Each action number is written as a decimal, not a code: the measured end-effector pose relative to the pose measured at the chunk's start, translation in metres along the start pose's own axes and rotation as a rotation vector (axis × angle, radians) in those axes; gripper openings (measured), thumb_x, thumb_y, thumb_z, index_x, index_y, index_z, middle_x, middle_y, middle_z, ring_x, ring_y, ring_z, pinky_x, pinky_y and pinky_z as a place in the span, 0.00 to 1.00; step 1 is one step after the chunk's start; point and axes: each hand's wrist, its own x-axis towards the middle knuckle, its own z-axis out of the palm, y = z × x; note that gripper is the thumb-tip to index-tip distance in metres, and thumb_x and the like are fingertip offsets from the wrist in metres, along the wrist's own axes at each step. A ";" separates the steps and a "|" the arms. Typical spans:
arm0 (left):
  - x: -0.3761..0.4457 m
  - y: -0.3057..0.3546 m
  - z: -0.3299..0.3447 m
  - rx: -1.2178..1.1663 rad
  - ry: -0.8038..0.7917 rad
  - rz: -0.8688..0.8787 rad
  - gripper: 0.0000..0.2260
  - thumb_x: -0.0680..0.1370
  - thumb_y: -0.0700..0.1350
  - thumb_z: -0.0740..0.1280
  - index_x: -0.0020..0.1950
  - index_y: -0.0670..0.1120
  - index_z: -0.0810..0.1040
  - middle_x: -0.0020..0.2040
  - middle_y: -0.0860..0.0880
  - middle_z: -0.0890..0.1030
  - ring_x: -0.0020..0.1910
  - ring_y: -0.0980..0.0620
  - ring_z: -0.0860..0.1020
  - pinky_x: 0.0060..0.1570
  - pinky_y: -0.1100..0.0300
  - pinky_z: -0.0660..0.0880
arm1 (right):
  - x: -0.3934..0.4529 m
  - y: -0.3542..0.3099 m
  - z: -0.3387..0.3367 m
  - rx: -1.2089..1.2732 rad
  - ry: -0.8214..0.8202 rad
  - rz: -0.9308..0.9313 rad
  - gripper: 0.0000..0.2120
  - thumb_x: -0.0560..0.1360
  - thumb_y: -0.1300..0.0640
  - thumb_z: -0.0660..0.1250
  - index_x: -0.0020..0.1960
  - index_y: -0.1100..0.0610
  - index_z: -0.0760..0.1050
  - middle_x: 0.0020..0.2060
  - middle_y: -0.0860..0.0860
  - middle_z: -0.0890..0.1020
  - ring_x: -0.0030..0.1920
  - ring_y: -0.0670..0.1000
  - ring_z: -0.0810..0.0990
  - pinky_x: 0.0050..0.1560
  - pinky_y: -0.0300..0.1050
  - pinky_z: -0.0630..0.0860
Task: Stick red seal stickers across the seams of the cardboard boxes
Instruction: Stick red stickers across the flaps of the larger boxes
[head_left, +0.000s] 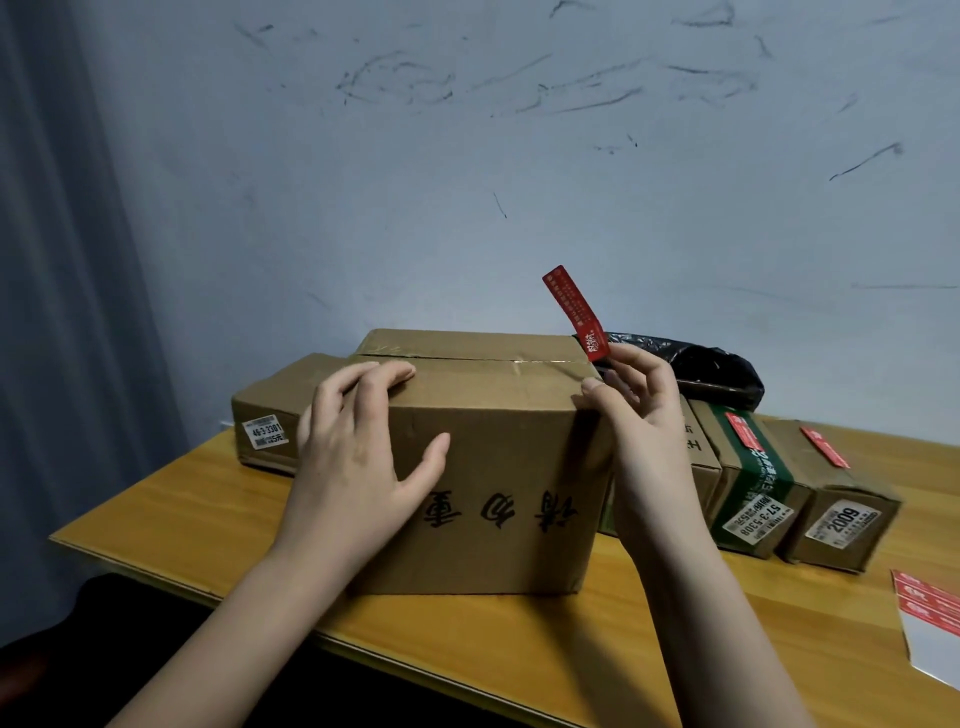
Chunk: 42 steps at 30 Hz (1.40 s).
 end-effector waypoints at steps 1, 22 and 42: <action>0.000 0.000 -0.001 0.036 0.000 0.012 0.26 0.73 0.60 0.63 0.66 0.49 0.67 0.61 0.55 0.65 0.64 0.52 0.64 0.63 0.43 0.66 | 0.000 -0.002 -0.001 -0.020 0.004 -0.024 0.14 0.76 0.67 0.65 0.58 0.53 0.73 0.55 0.46 0.79 0.54 0.34 0.77 0.52 0.28 0.72; 0.089 0.066 -0.026 -0.949 -0.194 -0.417 0.11 0.80 0.48 0.62 0.47 0.44 0.82 0.41 0.53 0.82 0.36 0.66 0.77 0.33 0.79 0.67 | -0.003 -0.028 0.051 0.119 -0.285 -0.147 0.23 0.73 0.54 0.61 0.68 0.52 0.70 0.64 0.46 0.76 0.65 0.39 0.72 0.65 0.34 0.69; 0.112 0.053 -0.019 -0.893 -0.123 -0.450 0.06 0.78 0.45 0.66 0.42 0.46 0.80 0.40 0.52 0.80 0.41 0.58 0.77 0.33 0.79 0.68 | 0.015 -0.018 0.055 -0.226 -0.321 -0.314 0.22 0.75 0.55 0.60 0.68 0.45 0.66 0.64 0.44 0.72 0.67 0.38 0.68 0.69 0.46 0.66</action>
